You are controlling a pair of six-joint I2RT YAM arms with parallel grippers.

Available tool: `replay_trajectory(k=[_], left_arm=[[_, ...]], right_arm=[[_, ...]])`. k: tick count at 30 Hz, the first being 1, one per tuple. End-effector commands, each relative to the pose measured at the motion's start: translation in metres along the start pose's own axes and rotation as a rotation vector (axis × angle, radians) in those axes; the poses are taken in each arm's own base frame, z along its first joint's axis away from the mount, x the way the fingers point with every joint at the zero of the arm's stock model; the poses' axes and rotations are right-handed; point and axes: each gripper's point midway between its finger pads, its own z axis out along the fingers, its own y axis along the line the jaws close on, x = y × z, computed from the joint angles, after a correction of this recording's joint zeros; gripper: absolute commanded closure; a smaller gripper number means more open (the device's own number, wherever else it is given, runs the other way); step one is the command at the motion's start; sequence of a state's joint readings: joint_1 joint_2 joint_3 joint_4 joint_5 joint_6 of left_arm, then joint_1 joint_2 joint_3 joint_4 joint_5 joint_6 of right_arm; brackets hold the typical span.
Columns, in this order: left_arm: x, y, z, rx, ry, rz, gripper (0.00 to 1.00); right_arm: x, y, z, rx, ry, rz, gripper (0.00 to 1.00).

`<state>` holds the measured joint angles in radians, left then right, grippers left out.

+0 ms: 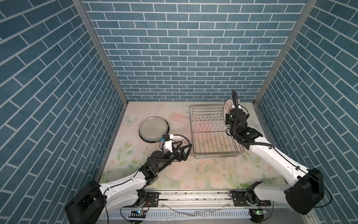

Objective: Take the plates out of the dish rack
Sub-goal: 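Lift the last cream plate from the rack toward the left gripper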

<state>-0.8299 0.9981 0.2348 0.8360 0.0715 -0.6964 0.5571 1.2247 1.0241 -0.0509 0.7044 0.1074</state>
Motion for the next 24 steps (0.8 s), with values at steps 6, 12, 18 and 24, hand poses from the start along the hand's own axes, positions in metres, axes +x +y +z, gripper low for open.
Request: replay_trajectory(k=[6,12,18,24], left_arm=[[0.000,-0.007,0.002,0.044,-0.009,0.001,0.00],[0.000,-0.006,0.002,0.036,-0.010,0.006,0.00],[-0.001,-0.005,0.002,0.040,-0.027,-0.009,0.00],[-0.006,-0.014,0.000,0.087,-0.050,-0.006,0.00]], right_arm=[[-0.022,0.043,-0.049,-0.440,-0.092,0.175,1.00],[-0.021,0.067,-0.064,-0.717,-0.054,0.295,1.00],[-0.027,0.087,-0.090,-0.990,-0.031,0.391,1.00],[-0.024,0.092,-0.106,-1.101,-0.037,0.437,1.00]])
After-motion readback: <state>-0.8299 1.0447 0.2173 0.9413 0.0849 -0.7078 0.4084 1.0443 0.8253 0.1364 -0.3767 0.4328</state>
